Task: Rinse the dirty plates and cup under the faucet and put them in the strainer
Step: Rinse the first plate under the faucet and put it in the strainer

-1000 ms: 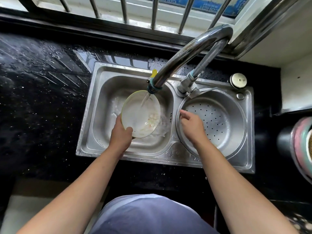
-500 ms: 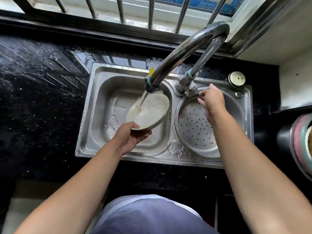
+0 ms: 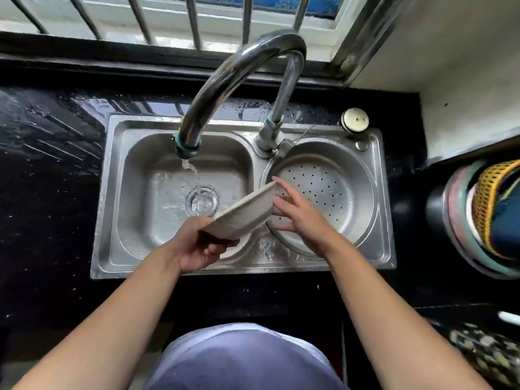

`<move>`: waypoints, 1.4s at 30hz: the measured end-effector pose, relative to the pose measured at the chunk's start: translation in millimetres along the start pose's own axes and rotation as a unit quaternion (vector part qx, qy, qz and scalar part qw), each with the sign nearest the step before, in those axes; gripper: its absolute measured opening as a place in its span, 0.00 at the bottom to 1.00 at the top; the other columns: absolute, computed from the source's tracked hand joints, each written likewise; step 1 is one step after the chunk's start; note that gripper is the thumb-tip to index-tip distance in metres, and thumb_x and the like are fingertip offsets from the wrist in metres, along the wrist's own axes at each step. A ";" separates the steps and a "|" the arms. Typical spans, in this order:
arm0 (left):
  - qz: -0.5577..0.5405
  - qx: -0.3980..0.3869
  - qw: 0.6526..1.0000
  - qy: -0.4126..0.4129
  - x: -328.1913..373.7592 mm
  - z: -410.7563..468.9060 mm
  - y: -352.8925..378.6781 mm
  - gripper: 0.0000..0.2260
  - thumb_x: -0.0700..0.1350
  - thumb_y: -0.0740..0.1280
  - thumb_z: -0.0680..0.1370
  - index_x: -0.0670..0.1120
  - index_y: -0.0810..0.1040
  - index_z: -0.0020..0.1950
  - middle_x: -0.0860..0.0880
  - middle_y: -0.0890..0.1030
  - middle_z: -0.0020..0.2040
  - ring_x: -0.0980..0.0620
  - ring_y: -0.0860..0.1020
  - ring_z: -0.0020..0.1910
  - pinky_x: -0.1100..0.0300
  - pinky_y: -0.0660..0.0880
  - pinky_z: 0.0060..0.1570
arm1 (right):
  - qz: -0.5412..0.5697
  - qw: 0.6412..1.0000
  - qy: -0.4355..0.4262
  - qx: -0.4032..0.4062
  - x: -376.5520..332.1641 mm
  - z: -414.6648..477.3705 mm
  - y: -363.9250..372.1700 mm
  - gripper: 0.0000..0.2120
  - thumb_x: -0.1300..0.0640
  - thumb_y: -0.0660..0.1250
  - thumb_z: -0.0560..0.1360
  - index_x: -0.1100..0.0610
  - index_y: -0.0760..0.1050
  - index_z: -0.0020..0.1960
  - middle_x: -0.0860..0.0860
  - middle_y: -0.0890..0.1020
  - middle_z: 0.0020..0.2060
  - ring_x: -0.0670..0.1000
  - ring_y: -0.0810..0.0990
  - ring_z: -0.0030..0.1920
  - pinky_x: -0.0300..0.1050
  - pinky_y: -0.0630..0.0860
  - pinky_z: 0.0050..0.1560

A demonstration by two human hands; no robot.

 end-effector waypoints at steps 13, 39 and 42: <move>0.186 0.017 0.982 -0.034 33.5 80.4 113.6 0.39 0.73 0.47 0.81 0.41 0.81 0.52 0.41 0.83 0.39 0.46 0.81 0.28 0.60 0.77 0.27 | -0.454 0.871 -0.185 0.040 30.4 -47.9 -102.6 0.06 0.54 0.65 0.80 0.55 0.76 0.54 0.53 0.84 0.48 0.59 0.81 0.55 0.54 0.75 0.57; 0.728 0.344 0.583 0.109 -139.4 34.7 25.1 0.30 0.57 0.47 0.87 0.47 0.43 0.87 0.46 0.47 0.88 0.46 0.41 0.86 0.37 0.36 0.82 | -0.335 0.914 -0.006 0.230 47.8 64.7 -8.7 0.19 0.50 0.63 0.78 0.55 0.64 0.31 0.51 0.73 0.29 0.58 0.72 0.35 0.48 0.61 0.33; 0.731 0.336 0.582 0.114 -139.7 35.2 22.9 0.31 0.58 0.47 0.87 0.47 0.44 0.87 0.46 0.48 0.88 0.46 0.42 0.87 0.38 0.36 0.82 | -0.324 0.917 -0.005 0.231 49.4 65.5 -7.6 0.18 0.51 0.64 0.77 0.55 0.65 0.31 0.50 0.73 0.27 0.55 0.70 0.33 0.49 0.60 0.31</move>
Point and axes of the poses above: each hand's wrist, its own z-axis towards the middle knuckle, its own y-axis out of the palm, x = y × z, the point moved 2 cm from there along z, towards the middle knuckle
